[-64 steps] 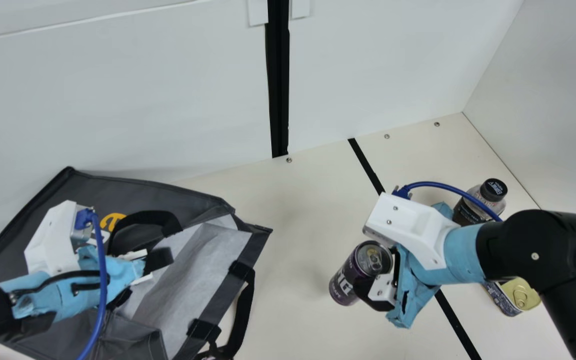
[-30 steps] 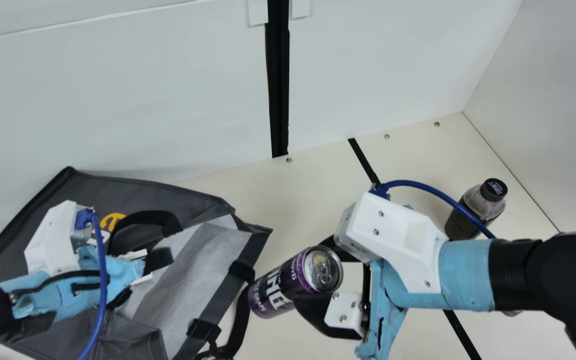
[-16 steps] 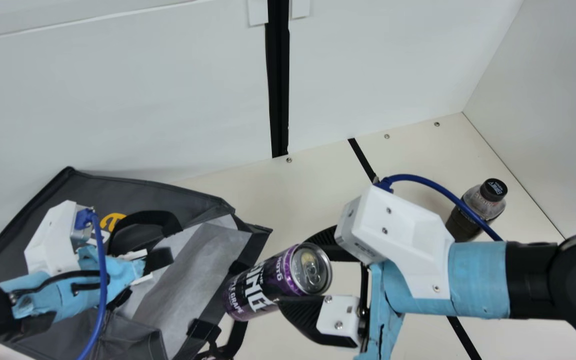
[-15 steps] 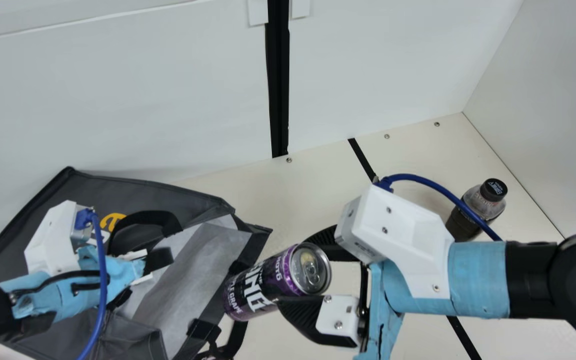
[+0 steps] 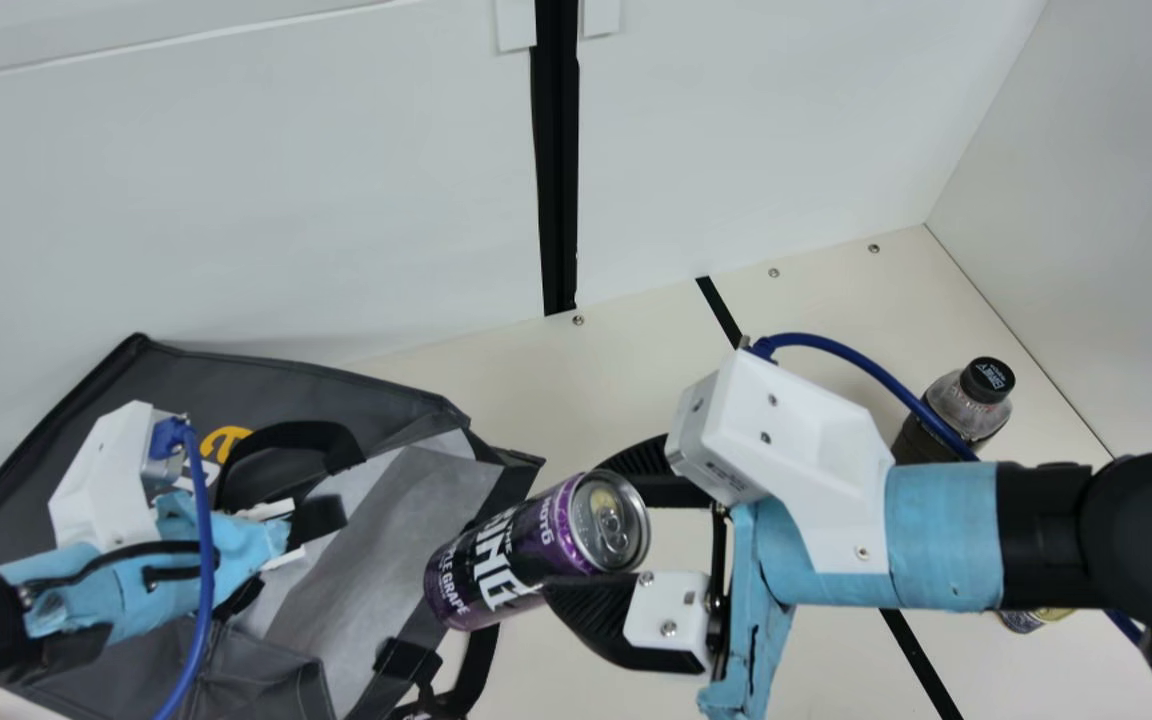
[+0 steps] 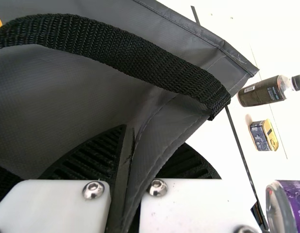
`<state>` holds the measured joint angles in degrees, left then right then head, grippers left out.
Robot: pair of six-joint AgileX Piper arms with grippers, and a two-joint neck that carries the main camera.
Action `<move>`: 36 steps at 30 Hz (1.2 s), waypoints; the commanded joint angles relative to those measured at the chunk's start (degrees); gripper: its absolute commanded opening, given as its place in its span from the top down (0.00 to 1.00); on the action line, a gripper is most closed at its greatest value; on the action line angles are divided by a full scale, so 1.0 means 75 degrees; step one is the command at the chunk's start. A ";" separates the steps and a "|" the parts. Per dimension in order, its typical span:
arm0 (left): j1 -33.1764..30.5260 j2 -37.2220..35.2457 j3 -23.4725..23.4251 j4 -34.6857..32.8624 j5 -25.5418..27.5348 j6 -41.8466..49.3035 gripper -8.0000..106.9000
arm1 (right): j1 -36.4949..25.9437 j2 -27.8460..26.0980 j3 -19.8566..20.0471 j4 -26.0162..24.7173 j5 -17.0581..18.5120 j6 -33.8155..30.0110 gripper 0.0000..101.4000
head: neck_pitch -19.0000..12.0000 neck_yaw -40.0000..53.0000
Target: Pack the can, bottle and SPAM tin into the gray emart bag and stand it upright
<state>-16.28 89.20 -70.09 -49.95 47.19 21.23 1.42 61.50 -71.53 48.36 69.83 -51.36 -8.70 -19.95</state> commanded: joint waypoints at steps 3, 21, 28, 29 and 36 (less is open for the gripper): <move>0.0000 0.0000 0.0000 0.0000 0.0000 0.0000 1.00 | -0.0036 0.0076 0.0031 0.0072 0.0010 -0.0091 1.00 | -0.0173 -0.0007; 0.0000 0.0000 0.0000 0.0000 0.0000 0.0000 1.00 | -0.0349 0.0475 0.0247 0.0532 0.0010 -0.0517 1.00 | -0.0173 -0.0007; 0.0000 0.0000 0.0000 0.0000 0.0000 0.0000 1.00 | -0.0444 0.0610 0.0316 0.0694 0.0009 -0.0690 1.00 | -0.0173 -0.0007; 0.0000 0.0000 0.0000 0.0000 0.0000 0.0000 1.00 | -0.0388 0.0633 0.0353 0.0700 -0.0067 -0.0694 1.00 | -0.0173 -0.0007; 0.0000 0.0000 0.0000 0.0000 0.0000 0.0000 1.00 | 0.0178 0.0786 0.0653 0.0697 -0.0766 -0.0626 1.00 | -0.0173 -0.0007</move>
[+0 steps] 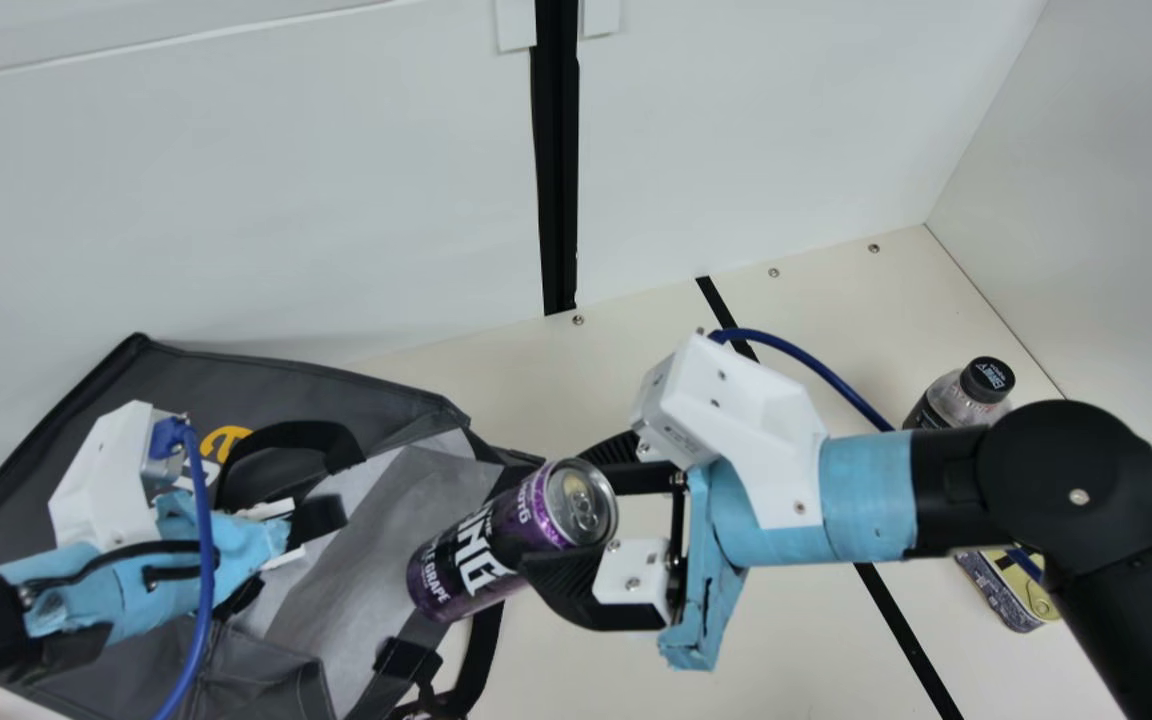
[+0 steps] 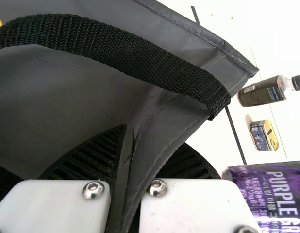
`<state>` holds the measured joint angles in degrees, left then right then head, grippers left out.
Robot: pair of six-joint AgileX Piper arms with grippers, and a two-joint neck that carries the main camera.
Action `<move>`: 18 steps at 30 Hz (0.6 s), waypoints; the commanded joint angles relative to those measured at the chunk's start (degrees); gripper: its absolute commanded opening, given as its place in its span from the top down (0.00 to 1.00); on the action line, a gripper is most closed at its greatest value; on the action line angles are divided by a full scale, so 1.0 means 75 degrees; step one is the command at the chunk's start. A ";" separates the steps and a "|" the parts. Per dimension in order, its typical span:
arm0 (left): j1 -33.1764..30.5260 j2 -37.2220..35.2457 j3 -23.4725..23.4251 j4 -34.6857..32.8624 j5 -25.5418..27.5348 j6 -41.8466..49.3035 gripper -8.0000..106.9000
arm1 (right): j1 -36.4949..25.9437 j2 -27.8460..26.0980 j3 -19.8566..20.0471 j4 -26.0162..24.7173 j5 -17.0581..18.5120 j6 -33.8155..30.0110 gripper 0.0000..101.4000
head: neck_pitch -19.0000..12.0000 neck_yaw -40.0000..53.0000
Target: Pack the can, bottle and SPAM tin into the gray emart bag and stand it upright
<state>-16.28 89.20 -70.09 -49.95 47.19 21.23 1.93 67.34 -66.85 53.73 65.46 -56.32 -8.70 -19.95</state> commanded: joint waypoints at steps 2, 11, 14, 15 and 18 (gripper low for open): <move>0.0000 0.0000 0.0000 0.0000 0.0000 0.0000 1.00 | 0.0295 0.0063 0.0110 -0.0023 -0.0406 0.0067 1.00 | -0.0173 -0.0007; 0.0000 0.0000 0.0000 0.0000 0.0000 0.0000 1.00 | 0.0992 0.0393 0.0359 0.0072 -0.1366 0.0171 1.00 | -0.0173 -0.0007; 0.0000 0.0000 0.0000 0.0000 0.0000 0.0000 1.00 | 0.1169 0.0538 0.0421 0.0178 -0.1672 0.0147 1.00 | -0.0173 -0.0007; 0.0000 0.0000 0.0000 0.0000 0.0000 0.0000 1.00 | 0.1226 0.0591 0.0440 0.0211 -0.1775 0.0134 1.00 | -0.0173 -0.0007; 0.0000 0.0000 0.0000 0.0000 0.0000 0.0000 1.00 | 0.1397 0.0744 0.0518 0.0326 -0.2096 0.0068 1.00 | -0.0173 -0.0007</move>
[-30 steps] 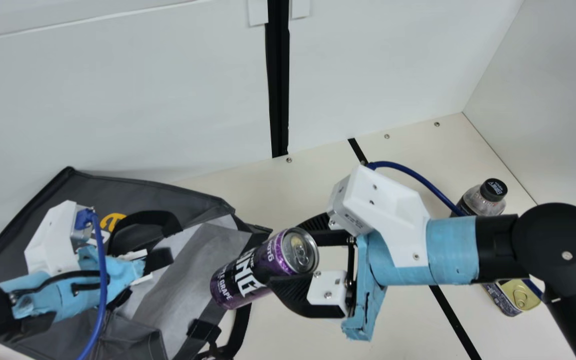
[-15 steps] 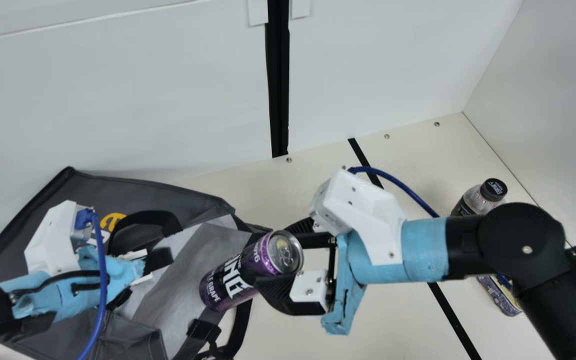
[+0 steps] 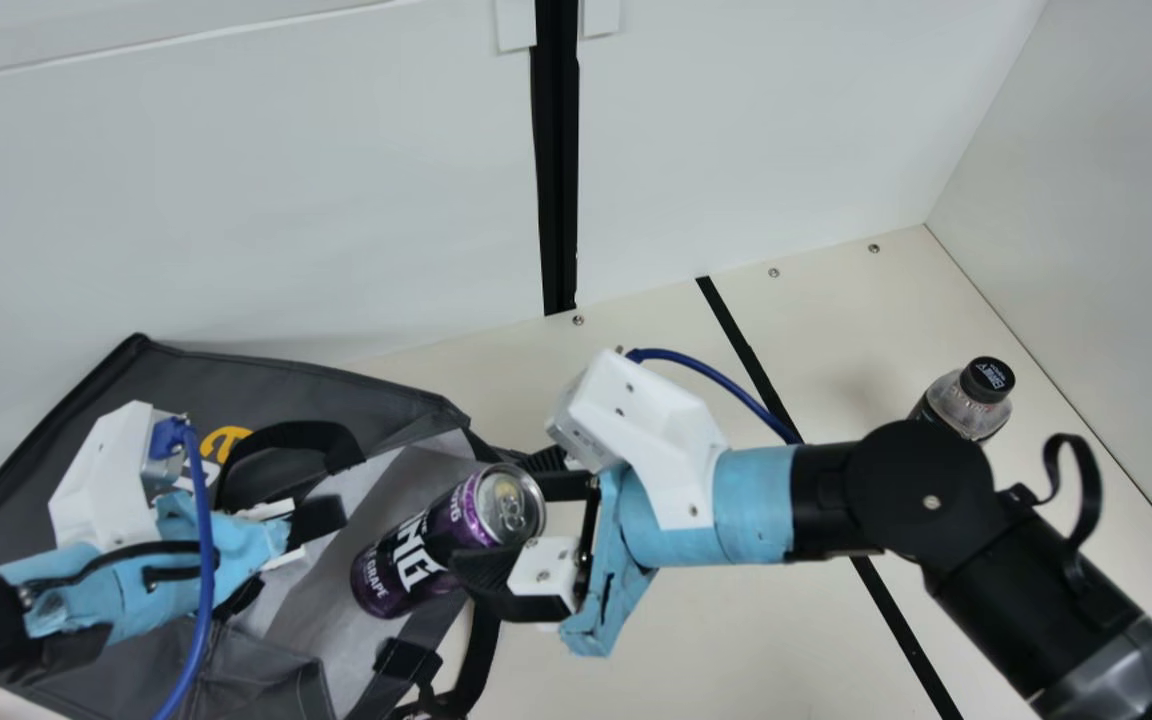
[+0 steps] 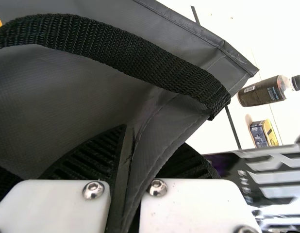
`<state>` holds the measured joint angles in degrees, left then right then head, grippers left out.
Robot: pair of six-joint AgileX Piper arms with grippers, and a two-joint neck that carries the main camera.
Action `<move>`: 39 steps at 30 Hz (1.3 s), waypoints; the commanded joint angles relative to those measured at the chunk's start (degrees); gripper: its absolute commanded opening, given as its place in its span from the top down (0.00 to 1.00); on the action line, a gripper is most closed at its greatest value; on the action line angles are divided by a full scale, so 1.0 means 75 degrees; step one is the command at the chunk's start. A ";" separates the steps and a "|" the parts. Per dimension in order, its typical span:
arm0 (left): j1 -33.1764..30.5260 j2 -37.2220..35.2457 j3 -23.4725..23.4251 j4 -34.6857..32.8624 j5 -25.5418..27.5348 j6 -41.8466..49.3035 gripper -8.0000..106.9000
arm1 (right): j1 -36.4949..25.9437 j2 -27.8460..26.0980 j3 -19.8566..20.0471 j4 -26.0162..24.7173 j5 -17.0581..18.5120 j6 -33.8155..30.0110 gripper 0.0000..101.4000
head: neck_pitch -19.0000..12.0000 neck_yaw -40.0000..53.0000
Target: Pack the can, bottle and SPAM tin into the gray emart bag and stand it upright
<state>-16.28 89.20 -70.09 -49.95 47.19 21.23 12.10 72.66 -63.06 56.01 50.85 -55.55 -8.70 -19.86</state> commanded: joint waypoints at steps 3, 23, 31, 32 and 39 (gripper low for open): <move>0.0000 0.0000 0.0000 0.0000 0.0000 0.0000 1.00 | 0.0229 0.0182 0.0105 0.0144 -0.0486 -0.0113 1.00 | -0.0173 -0.0018; 0.0000 0.0000 0.0000 0.0000 0.0000 0.0000 1.00 | 0.1621 0.1417 0.0472 0.1649 -0.2550 -0.1224 1.00 | -0.0173 -0.0018; 0.0000 0.0000 0.0000 0.0000 -0.0069 0.0000 1.00 | 0.1726 0.2144 0.0293 0.2267 -0.2786 -0.1848 1.00 | -0.0173 -0.0018; 0.0000 0.0000 0.0000 0.0000 -0.0069 0.0000 1.00 | 0.1724 0.2241 0.0253 0.2332 -0.2797 -0.1922 1.00 | -0.0173 -0.0018; 0.0000 0.0000 0.0000 0.0000 -0.0069 0.0000 1.00 | 0.1687 0.2906 -0.0044 0.2768 -0.2835 -0.2439 1.00 | -0.0173 -0.0018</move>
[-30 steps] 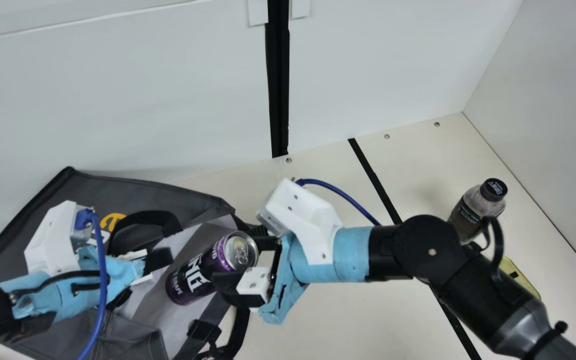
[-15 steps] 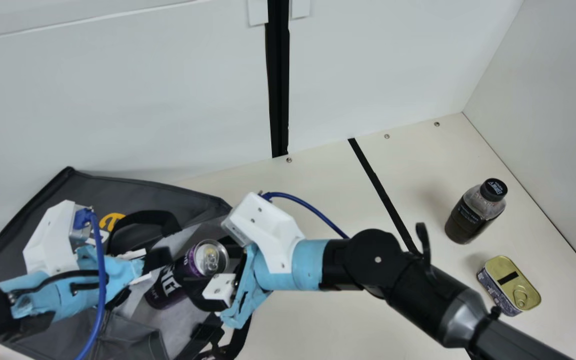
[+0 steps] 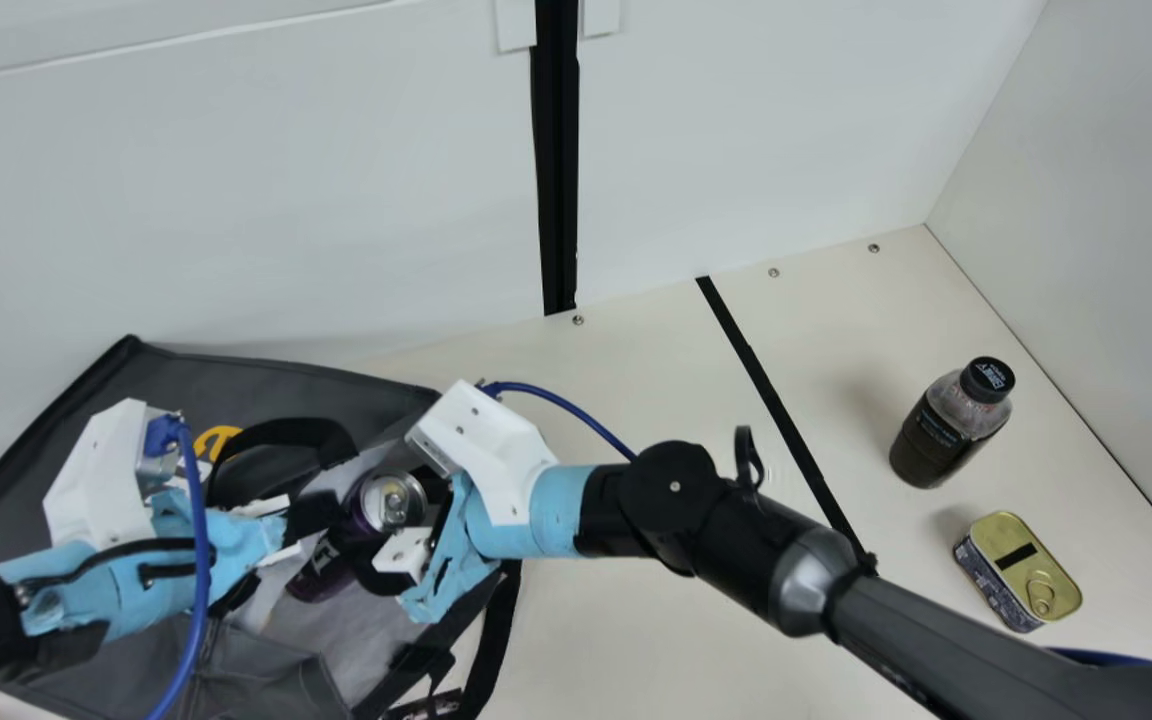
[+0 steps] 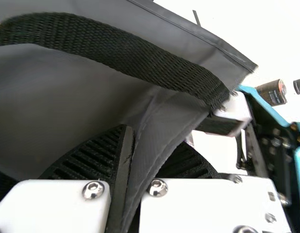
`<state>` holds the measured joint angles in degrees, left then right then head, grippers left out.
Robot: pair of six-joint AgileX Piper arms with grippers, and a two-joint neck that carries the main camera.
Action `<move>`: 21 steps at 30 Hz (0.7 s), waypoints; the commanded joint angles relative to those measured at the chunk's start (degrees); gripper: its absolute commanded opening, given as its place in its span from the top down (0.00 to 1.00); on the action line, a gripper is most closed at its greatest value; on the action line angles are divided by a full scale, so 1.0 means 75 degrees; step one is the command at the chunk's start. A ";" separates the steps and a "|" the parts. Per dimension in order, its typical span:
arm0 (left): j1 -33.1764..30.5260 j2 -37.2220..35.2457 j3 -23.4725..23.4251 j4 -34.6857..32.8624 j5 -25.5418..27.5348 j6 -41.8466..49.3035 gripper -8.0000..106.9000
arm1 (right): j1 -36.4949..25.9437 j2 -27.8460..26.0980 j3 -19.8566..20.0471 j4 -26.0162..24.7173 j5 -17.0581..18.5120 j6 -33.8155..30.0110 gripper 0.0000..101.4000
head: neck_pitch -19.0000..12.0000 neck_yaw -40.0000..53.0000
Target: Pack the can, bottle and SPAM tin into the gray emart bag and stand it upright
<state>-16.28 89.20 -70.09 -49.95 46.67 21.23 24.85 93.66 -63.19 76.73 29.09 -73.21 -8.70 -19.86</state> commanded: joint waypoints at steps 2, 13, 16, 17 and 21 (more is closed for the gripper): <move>0.0000 0.0000 0.0000 0.0000 0.0000 0.0000 1.00 | -0.0029 0.0283 -0.0116 0.0115 0.0066 -0.0207 1.00 | -0.0173 -0.0018; 0.0000 0.0000 0.0000 0.0000 0.0000 0.0000 1.00 | -0.0142 0.1130 -0.0623 0.0403 0.0218 -0.0611 1.00 | -0.0173 -0.0018; 0.0000 0.0000 0.0000 0.0000 0.0000 0.0000 1.00 | -0.0187 0.1300 -0.0763 0.0395 0.0297 -0.0638 1.00 | -0.0173 -0.0018; 0.0000 0.0000 0.0000 0.0000 0.0000 0.0000 1.00 | -0.0203 0.1347 -0.0806 0.0388 0.0328 -0.0640 1.00 | -0.0173 -0.0018; 0.0000 0.0000 0.0000 0.0000 0.0000 0.0000 1.00 | -0.0258 0.1522 -0.0977 0.0356 0.0444 -0.0638 1.00 | -0.0173 -0.0018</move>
<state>-16.28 89.20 -70.09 -49.95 46.67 21.23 22.96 104.92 -70.34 79.74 32.17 -78.05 -8.70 -19.95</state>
